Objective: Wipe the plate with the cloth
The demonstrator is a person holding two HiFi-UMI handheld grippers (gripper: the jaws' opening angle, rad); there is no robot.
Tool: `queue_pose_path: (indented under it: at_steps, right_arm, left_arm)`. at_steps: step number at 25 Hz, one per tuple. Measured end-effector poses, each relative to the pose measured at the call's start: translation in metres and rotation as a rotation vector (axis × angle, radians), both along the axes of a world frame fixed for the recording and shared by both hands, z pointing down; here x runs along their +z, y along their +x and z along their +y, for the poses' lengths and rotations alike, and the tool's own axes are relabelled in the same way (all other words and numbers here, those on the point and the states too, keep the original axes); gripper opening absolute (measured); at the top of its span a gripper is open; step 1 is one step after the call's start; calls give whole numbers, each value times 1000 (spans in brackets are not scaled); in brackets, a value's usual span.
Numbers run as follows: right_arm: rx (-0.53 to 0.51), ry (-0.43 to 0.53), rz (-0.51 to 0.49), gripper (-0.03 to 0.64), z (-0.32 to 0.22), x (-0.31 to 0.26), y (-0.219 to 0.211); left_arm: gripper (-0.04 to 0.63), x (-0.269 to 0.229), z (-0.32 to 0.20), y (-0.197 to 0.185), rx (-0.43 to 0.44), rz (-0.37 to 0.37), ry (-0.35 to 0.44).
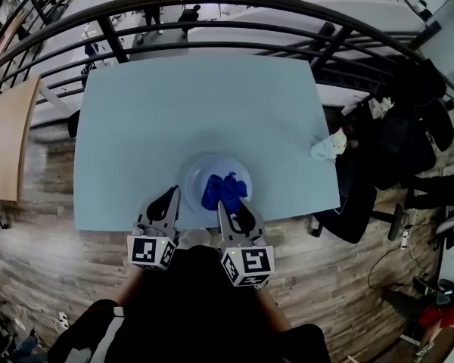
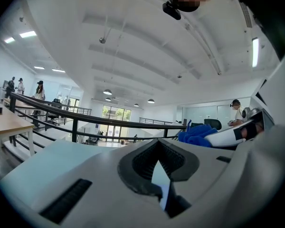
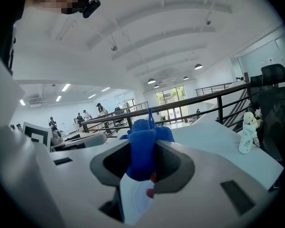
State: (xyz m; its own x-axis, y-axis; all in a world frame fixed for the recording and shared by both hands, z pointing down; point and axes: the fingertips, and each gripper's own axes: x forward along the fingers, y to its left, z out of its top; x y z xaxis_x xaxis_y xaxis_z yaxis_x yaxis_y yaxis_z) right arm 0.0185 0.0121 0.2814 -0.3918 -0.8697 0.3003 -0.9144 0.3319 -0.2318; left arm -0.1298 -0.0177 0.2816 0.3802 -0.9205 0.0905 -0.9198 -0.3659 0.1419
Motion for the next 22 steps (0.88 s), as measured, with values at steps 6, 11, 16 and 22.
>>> queue_pose_path:
  at_steps: [6, 11, 16, 22]
  right_arm:
    - [-8, -26, 14, 118, -1, 14, -16]
    - [-8, -61, 11, 118, -17, 27, -20]
    - [-14, -98, 4, 118, -32, 54, -15]
    - [-25, -144, 2, 118, -36, 80, -11]
  left_arm:
    - [2, 15, -1, -15, 1, 7, -27]
    - [2, 26, -15, -17, 15, -18, -60]
    - [2, 37, -30, -14, 13, -37, -59]
    - [2, 48, -30, -8, 5, -42, -80]
